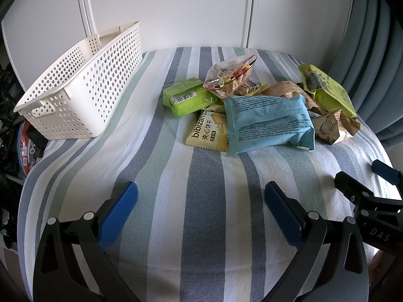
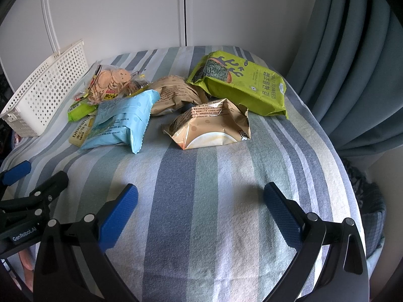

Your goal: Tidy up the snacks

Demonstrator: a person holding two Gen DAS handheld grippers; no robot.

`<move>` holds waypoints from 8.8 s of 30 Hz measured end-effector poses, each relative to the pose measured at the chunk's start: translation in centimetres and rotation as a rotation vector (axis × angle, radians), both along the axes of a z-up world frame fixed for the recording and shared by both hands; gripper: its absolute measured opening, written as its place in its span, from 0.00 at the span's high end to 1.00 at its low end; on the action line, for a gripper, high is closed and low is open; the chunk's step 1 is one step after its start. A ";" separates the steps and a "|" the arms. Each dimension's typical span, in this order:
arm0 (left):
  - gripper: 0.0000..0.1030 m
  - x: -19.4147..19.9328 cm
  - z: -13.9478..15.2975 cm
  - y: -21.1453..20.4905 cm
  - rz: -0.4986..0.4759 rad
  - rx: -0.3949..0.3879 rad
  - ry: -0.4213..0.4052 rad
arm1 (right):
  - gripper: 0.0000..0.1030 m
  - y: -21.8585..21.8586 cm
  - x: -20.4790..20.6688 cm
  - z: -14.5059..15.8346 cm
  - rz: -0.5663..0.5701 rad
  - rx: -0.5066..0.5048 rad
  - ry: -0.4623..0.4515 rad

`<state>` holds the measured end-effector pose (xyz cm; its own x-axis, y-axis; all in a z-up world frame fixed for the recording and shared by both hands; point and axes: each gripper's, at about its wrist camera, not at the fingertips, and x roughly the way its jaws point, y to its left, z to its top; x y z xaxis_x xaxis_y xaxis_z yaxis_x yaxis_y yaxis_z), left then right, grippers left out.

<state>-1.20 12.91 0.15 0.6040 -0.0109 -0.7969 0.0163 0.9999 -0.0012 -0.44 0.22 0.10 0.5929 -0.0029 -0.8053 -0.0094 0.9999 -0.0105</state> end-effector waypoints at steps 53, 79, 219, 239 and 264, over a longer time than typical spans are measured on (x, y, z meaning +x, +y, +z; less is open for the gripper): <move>0.02 0.3 0.8 0.1 -0.016 0.032 -0.028 | 0.05 -1.9 0.7 1.2 -0.017 0.027 -0.029; 0.02 13.4 2.6 -0.3 -0.142 -0.095 0.004 | 0.05 -5.2 3.7 0.9 -0.045 0.143 -0.007; 0.08 4.6 10.8 27.3 0.523 -0.091 -0.398 | 0.16 24.5 16.0 9.0 0.392 0.237 -0.072; 0.07 5.8 11.4 20.9 0.359 -0.001 -0.409 | 0.11 9.9 9.9 6.3 0.164 0.205 -0.082; 0.07 10.8 8.3 6.1 -0.061 -0.167 -0.123 | 0.11 -3.4 3.7 2.2 -0.028 0.307 -0.055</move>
<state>9.62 19.01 8.44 0.6911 -0.1756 -0.7011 0.0868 0.9832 -0.1607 3.28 -3.19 2.31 0.6386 0.2182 -0.7379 0.0105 0.9564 0.2920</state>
